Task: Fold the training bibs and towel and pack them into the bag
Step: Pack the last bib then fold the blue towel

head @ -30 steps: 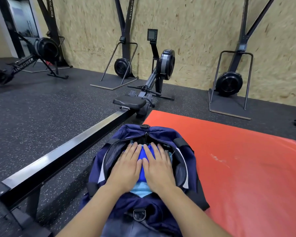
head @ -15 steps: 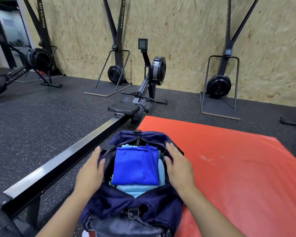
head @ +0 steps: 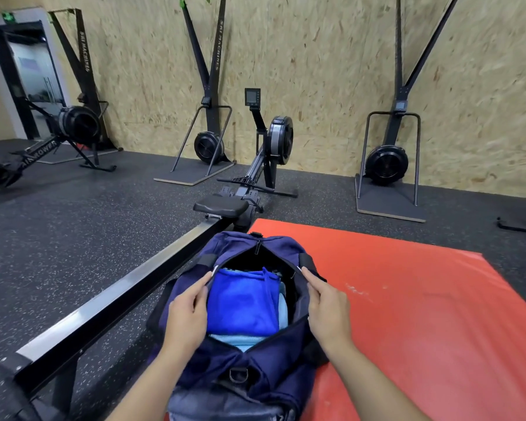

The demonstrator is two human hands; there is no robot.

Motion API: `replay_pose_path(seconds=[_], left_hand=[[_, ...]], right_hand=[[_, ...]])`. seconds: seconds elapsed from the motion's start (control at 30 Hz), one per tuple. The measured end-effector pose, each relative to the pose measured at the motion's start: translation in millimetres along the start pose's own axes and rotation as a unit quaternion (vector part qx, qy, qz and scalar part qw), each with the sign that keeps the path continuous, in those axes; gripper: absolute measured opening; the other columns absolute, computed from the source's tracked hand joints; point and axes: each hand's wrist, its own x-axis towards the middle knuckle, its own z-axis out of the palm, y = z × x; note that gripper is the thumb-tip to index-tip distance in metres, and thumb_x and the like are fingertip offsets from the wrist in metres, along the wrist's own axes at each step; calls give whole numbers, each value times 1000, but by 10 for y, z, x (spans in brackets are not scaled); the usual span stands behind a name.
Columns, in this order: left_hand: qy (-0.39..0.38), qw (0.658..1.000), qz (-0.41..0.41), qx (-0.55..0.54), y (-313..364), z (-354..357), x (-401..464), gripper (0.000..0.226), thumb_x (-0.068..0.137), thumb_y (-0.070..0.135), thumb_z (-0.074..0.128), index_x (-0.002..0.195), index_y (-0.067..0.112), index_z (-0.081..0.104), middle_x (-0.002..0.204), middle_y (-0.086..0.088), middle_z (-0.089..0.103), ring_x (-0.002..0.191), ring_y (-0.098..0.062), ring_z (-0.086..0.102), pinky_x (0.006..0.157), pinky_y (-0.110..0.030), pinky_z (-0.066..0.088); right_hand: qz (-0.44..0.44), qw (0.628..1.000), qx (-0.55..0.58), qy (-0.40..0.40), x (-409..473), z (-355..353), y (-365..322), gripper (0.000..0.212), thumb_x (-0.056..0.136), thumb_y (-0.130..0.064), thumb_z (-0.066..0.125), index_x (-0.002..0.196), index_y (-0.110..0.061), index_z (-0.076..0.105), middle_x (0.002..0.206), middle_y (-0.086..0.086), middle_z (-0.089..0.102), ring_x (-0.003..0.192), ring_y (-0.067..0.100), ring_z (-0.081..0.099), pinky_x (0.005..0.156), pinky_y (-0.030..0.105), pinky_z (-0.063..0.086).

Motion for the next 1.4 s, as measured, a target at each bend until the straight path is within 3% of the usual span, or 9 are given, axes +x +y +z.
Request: replay_pose_path(seconds=[0.2, 0.3, 0.5, 0.67, 0.73, 0.97, 1.2, 1.27, 1.4], left_hand=[[-26, 999, 12, -32, 425, 302, -123, 35, 103, 12, 50, 130, 30, 65, 83, 33, 69, 79, -3, 54, 70, -3, 40], [-34, 998, 19, -46, 651, 540, -273, 36, 103, 9, 50, 130, 25, 65, 101, 35, 68, 90, 16, 60, 80, 1, 40], [-71, 993, 29, -91, 1118, 1335, -683, 35, 103, 8, 50, 131, 21, 65, 103, 48, 59, 109, 19, 55, 89, 1, 38], [-97, 988, 16, -123, 1651, 2096, -1047, 35, 103, 8, 47, 133, 15, 63, 127, 14, 63, 119, 2, 55, 87, 6, 31], [-101, 986, 10, -132, 1869, 2436, -1174, 35, 103, 8, 47, 133, 14, 64, 127, 13, 62, 122, -2, 54, 88, 6, 30], [-142, 975, -4, -171, 2598, 3536, -1676, 36, 103, 10, 44, 133, 17, 64, 125, 16, 62, 117, 3, 52, 87, 6, 29], [-179, 970, -1, -162, 2888, 3955, -1946, 37, 104, 11, 44, 135, 19, 63, 120, 17, 64, 93, 21, 53, 79, 8, 29], [-180, 971, 2, -159, 2895, 3949, -1969, 37, 103, 13, 46, 135, 21, 62, 128, 13, 65, 104, 14, 54, 89, 2, 33], [-200, 963, 18, -179, 2965, 3808, -2040, 40, 101, 14, 52, 140, 19, 57, 139, 11, 59, 131, -1, 50, 117, -33, 37]], right_hand=[[-15, 1000, -5, 23, 109, -591, 55, 40, 97, -8, 58, 127, -31, 68, 112, 4, 73, 101, 27, 70, 77, 34, 51], [-18, 1000, -3, 23, 171, -951, 221, 39, 98, -9, 56, 126, -34, 68, 116, -1, 72, 107, 23, 69, 84, 38, 55], [-4, 999, -30, 24, 219, -1763, 703, 39, 98, -10, 55, 126, -34, 68, 119, -5, 71, 110, 17, 68, 90, 35, 53], [24, 997, -65, 27, 318, -2513, 1181, 41, 95, -5, 56, 125, -28, 70, 122, -4, 70, 116, 16, 65, 97, 25, 48], [33, 995, -87, 37, 401, -2813, 1364, 39, 95, -4, 56, 125, -25, 70, 122, -1, 70, 116, 18, 65, 92, 21, 44], [78, 985, -127, 87, 637, -3682, 1913, 38, 99, -13, 54, 126, -35, 69, 122, 3, 71, 113, 32, 63, 96, 40, 48], [116, 978, -137, 109, 546, -4144, 2317, 36, 100, -16, 54, 127, -35, 68, 127, 3, 69, 119, 32, 60, 98, 39, 46], [120, 978, -133, 104, 484, -4206, 2367, 35, 98, -16, 56, 126, -33, 69, 126, 2, 70, 119, 30, 61, 98, 37, 46], [118, 983, -93, 102, 286, -4334, 2376, 33, 94, -17, 63, 123, -33, 71, 119, -1, 73, 114, 22, 66, 100, 40, 50]])
